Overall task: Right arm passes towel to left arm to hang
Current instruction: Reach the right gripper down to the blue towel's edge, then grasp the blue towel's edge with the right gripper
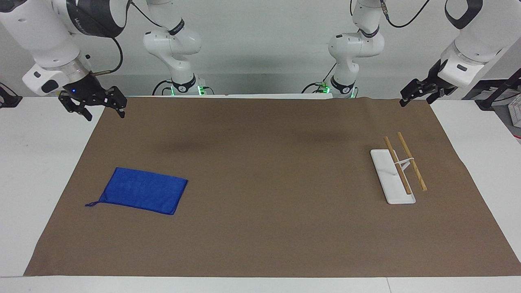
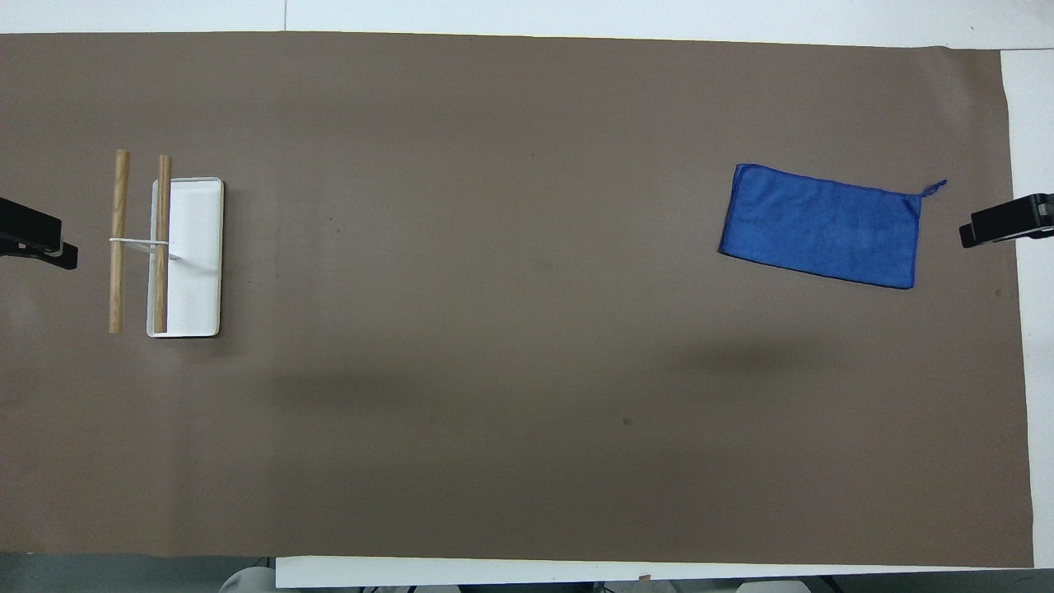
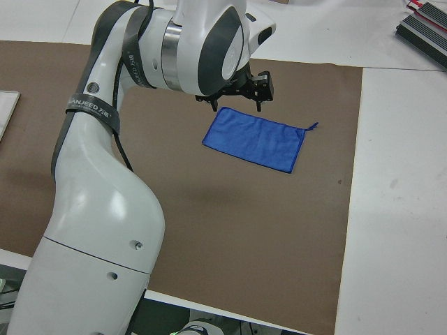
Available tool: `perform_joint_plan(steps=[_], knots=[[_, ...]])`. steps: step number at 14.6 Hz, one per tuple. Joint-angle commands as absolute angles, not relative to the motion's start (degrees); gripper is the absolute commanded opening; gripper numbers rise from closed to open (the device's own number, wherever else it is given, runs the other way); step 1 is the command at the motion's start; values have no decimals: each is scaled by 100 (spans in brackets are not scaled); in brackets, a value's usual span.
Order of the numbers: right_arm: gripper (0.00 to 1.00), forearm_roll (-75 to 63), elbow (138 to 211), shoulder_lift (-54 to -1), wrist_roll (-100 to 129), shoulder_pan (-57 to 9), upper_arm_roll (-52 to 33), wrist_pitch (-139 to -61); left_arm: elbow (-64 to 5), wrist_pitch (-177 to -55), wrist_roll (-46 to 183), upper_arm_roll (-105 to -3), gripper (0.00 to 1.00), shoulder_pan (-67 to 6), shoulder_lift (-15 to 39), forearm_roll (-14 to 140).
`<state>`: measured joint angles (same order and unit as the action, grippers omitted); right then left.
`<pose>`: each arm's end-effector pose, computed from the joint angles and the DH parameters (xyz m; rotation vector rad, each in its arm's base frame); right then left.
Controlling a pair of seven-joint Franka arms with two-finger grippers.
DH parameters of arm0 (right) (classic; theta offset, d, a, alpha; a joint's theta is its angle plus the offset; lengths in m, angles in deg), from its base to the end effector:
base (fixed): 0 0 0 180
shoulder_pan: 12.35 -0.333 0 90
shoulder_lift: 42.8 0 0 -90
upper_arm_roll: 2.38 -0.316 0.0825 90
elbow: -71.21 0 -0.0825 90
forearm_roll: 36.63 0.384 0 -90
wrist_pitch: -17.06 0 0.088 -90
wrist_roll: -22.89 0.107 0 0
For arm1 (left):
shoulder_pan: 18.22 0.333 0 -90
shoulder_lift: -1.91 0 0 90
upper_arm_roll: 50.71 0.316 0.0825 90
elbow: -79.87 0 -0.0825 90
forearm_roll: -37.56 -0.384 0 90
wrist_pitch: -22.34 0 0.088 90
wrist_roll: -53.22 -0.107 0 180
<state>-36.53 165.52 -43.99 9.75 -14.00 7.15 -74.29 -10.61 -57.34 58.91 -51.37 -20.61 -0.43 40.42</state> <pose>0.5433 -0.0759 0.6023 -3.1272 -0.1437 0.0465 0.5209 -0.0339 0.6284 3.0943 0.0631 -0.2341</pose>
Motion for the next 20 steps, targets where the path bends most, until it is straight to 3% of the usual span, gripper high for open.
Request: perform_joint_plan(steps=[1,7,10,14,18,20], knots=[[100,-3733,16534,-4412,839,-1323,676,-7382,-1092,-5782,5884,-5151,100,-2024,-99,4082],[100,-3733,16805,-4263,892,-1375,676,-7802,-1092,-5782,5884,-5151,100,-2024,-99,4082],[100,-3689,17796,-4026,857,-1375,693,-9354,-1092,-5782,5884,-5151,100,-2024,-99,4082],[100,-3663,18527,-3368,848,-1323,702,-11026,-1092,-5782,5884,-5151,100,-2024,-99,4082],[100,-3216,18678,-2638,437,-1235,702,-11863,-1092,-5782,5884,-5151,100,-2024,-99,4082],[100,-2987,18827,-2522,128,-1217,702,-12197,-1092,-5782,5884,-5151,100,-2024,-99,4082]])
